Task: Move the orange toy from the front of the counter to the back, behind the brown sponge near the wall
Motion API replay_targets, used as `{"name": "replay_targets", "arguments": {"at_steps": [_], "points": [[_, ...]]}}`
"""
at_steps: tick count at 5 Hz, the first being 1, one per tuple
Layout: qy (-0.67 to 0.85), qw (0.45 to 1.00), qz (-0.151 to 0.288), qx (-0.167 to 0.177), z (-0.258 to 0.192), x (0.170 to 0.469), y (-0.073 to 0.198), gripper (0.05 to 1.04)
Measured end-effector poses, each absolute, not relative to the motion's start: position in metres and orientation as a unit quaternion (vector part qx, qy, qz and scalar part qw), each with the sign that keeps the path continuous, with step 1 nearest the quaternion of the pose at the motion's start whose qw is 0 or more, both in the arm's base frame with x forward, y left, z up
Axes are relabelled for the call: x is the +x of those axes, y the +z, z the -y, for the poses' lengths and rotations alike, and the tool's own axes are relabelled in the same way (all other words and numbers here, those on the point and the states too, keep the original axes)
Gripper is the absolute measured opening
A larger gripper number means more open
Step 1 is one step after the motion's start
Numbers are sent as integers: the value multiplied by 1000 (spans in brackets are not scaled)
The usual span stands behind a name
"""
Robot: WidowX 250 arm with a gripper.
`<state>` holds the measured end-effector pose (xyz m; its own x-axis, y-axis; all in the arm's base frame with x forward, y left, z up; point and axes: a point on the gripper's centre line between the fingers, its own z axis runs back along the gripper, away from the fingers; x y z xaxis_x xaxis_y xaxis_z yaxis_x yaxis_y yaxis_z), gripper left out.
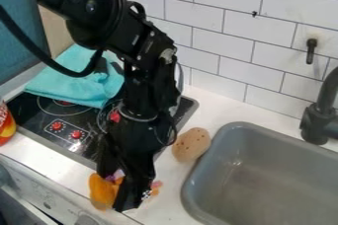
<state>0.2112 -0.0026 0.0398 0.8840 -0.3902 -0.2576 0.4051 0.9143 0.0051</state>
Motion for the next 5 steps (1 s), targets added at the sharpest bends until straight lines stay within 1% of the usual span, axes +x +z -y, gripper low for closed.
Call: {"name": "replay_targets", "arguments": {"at_steps": [1,2,3,4,5], "points": [[-201,970,-131,28,2,208,30,869],[-194,971,-137,28,-1,205,26,681],[-165,977,-130,44,-8,203,34,643],[-147,982,-103,55,-9,208,55,643],[-126,988,-65,60,-9,227,84,643]]}}
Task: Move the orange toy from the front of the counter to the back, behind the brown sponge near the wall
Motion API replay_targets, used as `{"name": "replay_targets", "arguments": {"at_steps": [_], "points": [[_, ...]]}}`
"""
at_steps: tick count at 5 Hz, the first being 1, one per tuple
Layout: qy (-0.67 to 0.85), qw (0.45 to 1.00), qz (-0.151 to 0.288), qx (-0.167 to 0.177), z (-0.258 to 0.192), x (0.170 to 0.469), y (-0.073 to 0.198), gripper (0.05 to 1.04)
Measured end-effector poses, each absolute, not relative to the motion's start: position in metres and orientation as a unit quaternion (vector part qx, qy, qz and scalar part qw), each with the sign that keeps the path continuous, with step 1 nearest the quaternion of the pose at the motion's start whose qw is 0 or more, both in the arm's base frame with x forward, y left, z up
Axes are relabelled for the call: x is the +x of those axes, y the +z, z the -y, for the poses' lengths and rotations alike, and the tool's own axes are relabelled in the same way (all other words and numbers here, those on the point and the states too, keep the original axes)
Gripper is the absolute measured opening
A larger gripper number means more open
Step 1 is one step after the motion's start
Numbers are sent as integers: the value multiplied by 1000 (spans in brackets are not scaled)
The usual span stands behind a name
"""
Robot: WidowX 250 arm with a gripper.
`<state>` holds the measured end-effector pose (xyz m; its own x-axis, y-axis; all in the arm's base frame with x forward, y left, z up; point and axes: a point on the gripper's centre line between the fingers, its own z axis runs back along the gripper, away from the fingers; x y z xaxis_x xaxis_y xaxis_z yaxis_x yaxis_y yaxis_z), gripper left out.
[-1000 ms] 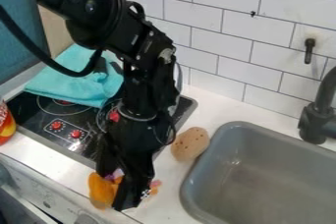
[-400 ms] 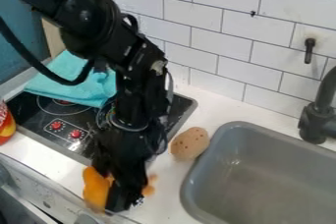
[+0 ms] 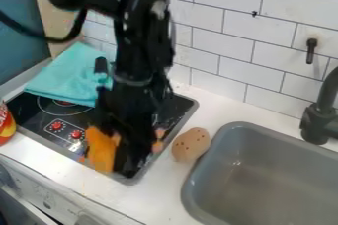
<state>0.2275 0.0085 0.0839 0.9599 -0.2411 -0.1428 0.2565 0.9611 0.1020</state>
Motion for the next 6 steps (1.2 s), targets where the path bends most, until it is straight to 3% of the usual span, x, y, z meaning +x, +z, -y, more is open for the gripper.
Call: {"name": "replay_targets", "arguments": {"at_steps": [2,4,6], "points": [[-39,998,16,45,2,296,114,643],[-32,998,0,51,20,363,99,643],[-14,997,-48,58,28,385,60,643]]}}
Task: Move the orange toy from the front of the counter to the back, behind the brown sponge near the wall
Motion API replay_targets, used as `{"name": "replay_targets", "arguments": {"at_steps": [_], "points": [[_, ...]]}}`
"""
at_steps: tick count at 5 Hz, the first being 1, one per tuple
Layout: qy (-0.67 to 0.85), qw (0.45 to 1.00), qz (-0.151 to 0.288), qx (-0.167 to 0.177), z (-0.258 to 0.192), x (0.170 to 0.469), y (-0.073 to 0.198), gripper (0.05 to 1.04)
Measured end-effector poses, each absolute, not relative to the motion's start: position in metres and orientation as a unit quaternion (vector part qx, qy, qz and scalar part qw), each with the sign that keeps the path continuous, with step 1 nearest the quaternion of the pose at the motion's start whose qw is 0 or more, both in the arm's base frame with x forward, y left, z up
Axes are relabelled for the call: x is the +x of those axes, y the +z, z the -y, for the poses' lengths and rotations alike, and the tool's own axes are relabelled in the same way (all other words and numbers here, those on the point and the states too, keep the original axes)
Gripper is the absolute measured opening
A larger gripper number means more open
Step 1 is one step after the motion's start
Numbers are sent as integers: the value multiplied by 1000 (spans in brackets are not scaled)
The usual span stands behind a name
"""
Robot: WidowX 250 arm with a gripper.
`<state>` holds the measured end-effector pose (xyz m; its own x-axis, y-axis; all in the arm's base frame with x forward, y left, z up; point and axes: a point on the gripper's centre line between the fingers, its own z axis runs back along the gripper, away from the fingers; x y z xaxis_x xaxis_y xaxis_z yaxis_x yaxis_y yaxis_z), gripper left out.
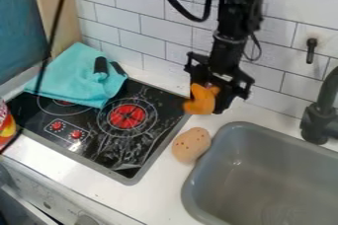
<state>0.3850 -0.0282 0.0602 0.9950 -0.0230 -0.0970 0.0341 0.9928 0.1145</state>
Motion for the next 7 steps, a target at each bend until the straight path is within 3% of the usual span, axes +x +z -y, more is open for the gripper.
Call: {"name": "replay_targets", "arguments": {"at_steps": [2,3,4,6,7], "points": [[-22,997,-64,42,39,385,37,642],[-21,997,-62,41,39,386,36,714],[-11,997,-57,55,31,388,37,985],[78,996,-2,52,-10,393,77,1002],[86,996,21,4,-5,375,101,1001]]}}
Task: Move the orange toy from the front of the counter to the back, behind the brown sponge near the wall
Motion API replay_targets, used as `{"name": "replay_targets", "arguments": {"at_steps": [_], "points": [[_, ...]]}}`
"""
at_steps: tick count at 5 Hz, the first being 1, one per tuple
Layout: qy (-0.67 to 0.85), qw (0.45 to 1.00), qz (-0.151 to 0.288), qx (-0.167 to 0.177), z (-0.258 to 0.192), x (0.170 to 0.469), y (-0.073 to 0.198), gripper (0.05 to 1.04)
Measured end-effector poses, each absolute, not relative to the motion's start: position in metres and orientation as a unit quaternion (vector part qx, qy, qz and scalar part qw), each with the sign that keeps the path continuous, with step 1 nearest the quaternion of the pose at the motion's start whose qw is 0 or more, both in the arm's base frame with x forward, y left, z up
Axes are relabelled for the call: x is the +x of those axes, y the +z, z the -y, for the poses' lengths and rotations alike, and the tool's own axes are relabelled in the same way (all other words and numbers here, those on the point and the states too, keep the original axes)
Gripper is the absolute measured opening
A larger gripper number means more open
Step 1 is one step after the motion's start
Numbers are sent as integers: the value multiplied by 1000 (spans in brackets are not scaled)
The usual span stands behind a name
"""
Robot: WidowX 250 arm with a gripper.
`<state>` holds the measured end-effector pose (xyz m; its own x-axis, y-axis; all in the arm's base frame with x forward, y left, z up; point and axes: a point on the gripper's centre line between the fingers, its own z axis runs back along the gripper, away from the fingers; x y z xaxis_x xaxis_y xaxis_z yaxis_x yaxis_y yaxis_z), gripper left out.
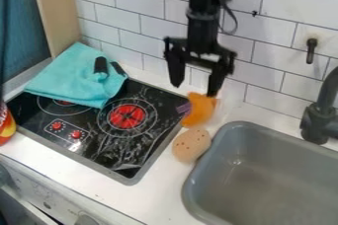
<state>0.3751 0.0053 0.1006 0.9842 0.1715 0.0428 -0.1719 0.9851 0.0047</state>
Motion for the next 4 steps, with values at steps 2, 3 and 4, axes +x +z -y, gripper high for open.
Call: {"name": "replay_targets", "arguments": {"at_steps": [2,3,4], "points": [[123,992,24,10,-48,276,127,1001],[143,988,-18,58,-75,236,122,1001],[153,985,-28,74,-87,215,127,1001]]}}
